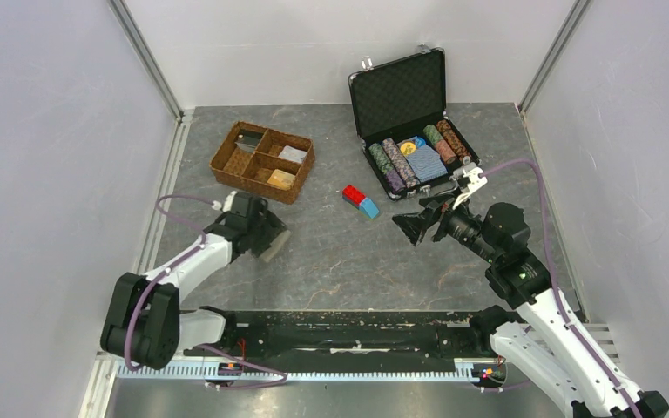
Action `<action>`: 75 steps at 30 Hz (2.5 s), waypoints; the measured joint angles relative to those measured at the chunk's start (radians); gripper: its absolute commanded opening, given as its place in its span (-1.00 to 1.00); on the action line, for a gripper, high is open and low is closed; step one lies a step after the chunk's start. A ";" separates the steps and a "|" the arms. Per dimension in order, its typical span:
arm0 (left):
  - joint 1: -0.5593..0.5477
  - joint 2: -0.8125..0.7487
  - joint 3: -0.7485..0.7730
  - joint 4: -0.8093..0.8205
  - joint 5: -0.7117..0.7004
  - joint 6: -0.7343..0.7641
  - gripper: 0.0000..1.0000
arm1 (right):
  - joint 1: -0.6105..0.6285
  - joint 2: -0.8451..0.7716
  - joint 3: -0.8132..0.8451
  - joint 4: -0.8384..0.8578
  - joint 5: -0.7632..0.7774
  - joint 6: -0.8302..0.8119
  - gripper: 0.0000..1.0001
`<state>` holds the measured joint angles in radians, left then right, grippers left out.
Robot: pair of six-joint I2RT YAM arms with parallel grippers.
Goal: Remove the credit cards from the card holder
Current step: Move the card holder to the center of the board.
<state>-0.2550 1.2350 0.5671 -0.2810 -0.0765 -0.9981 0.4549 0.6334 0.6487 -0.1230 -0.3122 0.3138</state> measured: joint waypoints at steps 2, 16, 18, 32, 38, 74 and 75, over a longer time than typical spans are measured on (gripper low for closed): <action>-0.069 0.000 0.000 0.005 0.019 -0.031 0.50 | 0.000 0.001 0.000 0.000 0.000 0.000 0.96; -0.137 -0.124 0.147 -0.263 -0.147 0.053 0.55 | 0.000 0.013 -0.031 -0.003 0.002 0.013 0.55; -0.124 -0.111 0.166 -0.299 -0.195 0.084 0.57 | 0.000 0.018 -0.054 0.002 -0.005 0.024 0.45; -0.103 0.115 0.172 -0.232 -0.065 0.299 0.55 | 0.000 0.042 -0.169 0.013 -0.072 0.060 0.34; -0.121 0.153 0.151 -0.188 0.005 0.342 0.42 | 0.000 0.042 -0.200 0.016 -0.074 0.061 0.30; -0.719 0.247 0.228 0.035 0.071 0.005 0.33 | 0.002 0.017 -0.637 0.240 -0.079 0.505 -0.14; -0.719 0.245 0.233 0.029 0.058 0.015 0.27 | 0.004 0.031 -0.637 0.254 -0.078 0.512 -0.14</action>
<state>-0.9737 1.4799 0.8005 -0.2523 -0.0181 -0.9829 0.4591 0.6647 0.0113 0.1307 -0.3904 0.8261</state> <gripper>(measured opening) 0.712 0.426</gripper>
